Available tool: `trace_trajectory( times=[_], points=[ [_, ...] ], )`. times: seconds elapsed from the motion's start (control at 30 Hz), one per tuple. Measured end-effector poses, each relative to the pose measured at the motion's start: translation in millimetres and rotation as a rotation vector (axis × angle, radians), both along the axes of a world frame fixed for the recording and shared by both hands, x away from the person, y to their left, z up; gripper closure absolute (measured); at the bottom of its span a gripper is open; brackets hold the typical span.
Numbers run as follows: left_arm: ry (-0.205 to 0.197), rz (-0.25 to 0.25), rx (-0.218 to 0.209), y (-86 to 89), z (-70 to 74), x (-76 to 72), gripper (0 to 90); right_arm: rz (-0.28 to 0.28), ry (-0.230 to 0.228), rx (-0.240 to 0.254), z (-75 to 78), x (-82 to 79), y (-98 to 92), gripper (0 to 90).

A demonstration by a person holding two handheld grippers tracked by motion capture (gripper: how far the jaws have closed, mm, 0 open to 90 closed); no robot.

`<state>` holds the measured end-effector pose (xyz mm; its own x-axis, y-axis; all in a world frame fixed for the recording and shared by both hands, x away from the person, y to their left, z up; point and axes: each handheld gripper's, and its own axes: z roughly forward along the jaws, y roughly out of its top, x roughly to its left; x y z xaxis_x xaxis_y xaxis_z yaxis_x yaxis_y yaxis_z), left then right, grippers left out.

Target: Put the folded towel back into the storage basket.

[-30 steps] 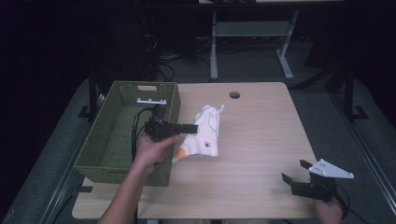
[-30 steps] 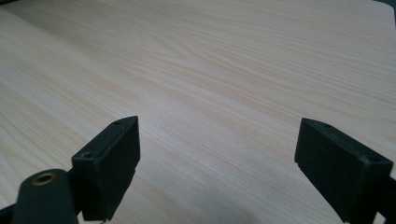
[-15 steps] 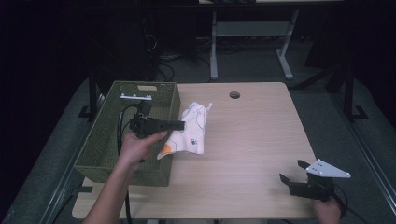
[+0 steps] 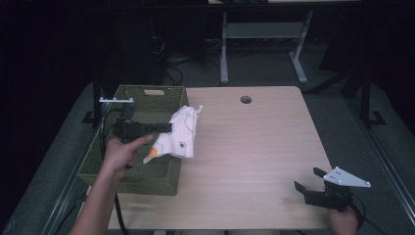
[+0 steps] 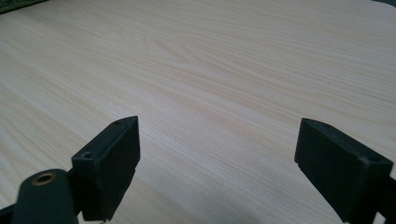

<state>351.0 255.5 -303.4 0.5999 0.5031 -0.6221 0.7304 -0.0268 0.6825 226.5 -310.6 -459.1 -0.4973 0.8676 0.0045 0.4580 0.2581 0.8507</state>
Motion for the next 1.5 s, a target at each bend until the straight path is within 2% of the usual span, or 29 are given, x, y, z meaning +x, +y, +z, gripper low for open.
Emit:
trace_trajectory(
  times=[0.1,0.17,0.33,0.4,0.47,0.7,0.73,0.77,0.87,0.9,0.97,1.0,1.27,1.3,1.33,1.37,1.4,1.43,1.47,1.5],
  points=[
    [-0.004,0.014,-0.001,7.7,2.3,-1.4,83.3,0.001,0.003,-0.002,0.3,-0.2,0.9,13.6],
    [-0.012,0.023,0.004,16.7,3.2,-4.0,83.4,0.004,-0.013,-0.015,1.6,-0.8,0.7,13.6],
    [-0.007,0.044,0.016,29.4,1.6,-1.7,83.4,-0.010,-0.007,-0.007,0.3,-0.2,-1.8,13.6],
    [0.001,0.067,0.020,35.5,-0.9,0.8,83.4,-0.014,-0.004,-0.009,0.2,-0.2,-2.6,13.6],
    [0.012,0.083,0.044,43.2,-5.8,4.8,83.4,-0.015,-0.003,-0.007,0.5,-0.3,-3.6,13.6],
    [0.033,0.117,0.064,60.3,-15.9,10.3,83.4,-0.017,0.001,0.000,0.1,0.4,-4.3,13.6],
    [0.030,0.119,0.084,62.6,-16.8,11.5,83.4,-0.009,0.010,-0.004,-0.4,0.2,-4.9,13.6],
    [0.030,0.119,0.084,62.6,-16.8,11.5,83.4,-0.009,0.010,-0.004,-0.4,0.2,-4.9,13.6],
    [0.029,0.118,0.135,66.1,-20.1,16.0,83.3,-0.028,0.009,0.002,-0.8,0.8,-5.7,13.6],
    [0.029,0.118,0.135,66.1,-20.1,16.0,83.3,-0.028,0.009,0.002,-0.8,0.8,-5.7,13.6],
    [0.036,0.113,0.161,67.8,-23.4,19.9,83.4,-0.033,0.015,0.001,-1.1,1.2,-5.8,13.6],
    [0.044,0.107,0.195,67.9,-27.2,24.0,83.3,-0.042,0.012,-0.002,-0.9,1.0,-5.8,13.6],
    [0.066,0.080,0.243,67.7,-39.6,38.0,83.0,-0.023,0.019,-0.021,-2.0,6.2,-3.6,13.6],
    [0.066,0.080,0.243,67.7,-39.6,38.0,82.8,-0.023,0.019,-0.021,-2.0,6.2,-3.6,13.6],
    [0.062,0.081,0.261,68.1,-40.1,39.4,82.8,-0.021,0.021,-0.023,-2.2,7.0,-2.1,13.6],
    [0.041,0.085,0.293,69.4,-40.0,40.8,82.0,-0.018,0.024,-0.027,-2.6,7.6,-0.5,13.6],
    [0.004,0.104,0.335,69.8,-39.6,41.4,66.6,-0.010,0.033,-0.040,-3.9,8.7,2.7,13.6],
    [-0.013,0.142,0.370,70.0,-39.7,41.9,66.6,-0.010,0.033,-0.040,-3.9,8.7,2.7,13.6],
    [0.001,0.162,0.371,71.5,-40.7,43.5,57.1,-0.004,0.037,-0.051,-4.6,9.3,3.6,13.6],
    [0.014,0.156,0.368,72.3,-42.0,44.4,58.3,0.000,0.043,-0.056,-4.9,9.8,4.7,13.6]
  ],
)
